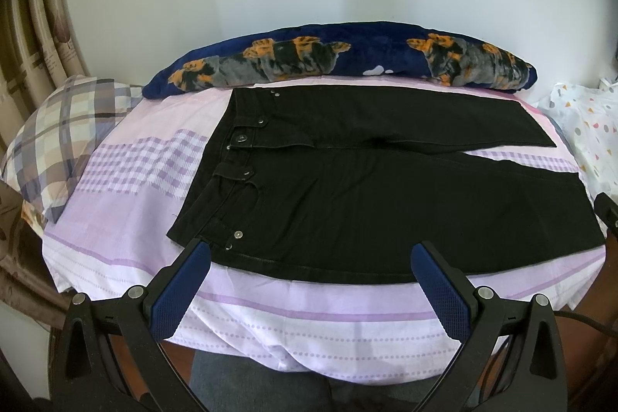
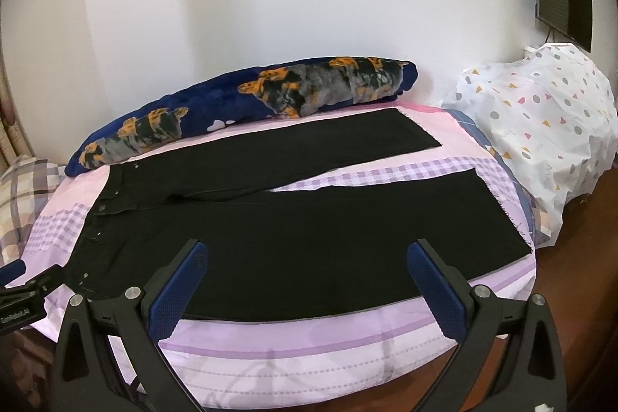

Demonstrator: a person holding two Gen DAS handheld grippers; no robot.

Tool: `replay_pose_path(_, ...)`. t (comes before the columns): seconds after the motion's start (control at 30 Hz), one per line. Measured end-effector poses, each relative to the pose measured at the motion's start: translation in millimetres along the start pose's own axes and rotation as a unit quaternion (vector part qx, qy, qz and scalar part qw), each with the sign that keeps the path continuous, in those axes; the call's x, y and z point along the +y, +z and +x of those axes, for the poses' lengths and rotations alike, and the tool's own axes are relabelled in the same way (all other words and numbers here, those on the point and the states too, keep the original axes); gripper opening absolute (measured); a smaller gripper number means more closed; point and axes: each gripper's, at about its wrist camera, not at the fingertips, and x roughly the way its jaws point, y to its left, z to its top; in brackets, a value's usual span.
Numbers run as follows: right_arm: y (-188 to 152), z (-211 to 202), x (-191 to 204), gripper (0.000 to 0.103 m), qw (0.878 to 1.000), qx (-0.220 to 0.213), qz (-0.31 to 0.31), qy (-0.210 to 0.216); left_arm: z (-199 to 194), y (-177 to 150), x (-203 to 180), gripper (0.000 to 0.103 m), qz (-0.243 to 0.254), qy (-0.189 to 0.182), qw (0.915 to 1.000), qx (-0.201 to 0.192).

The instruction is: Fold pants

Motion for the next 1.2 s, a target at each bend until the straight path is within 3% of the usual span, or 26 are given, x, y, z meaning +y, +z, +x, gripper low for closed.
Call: replay_pose_path(1.2,-6.5,14.9,17.8,0.103,0.999,0.03,-0.023,0.013,4.9,-2.7,-0.1,0.103,-0.001,-0.001,1.0,0.007)
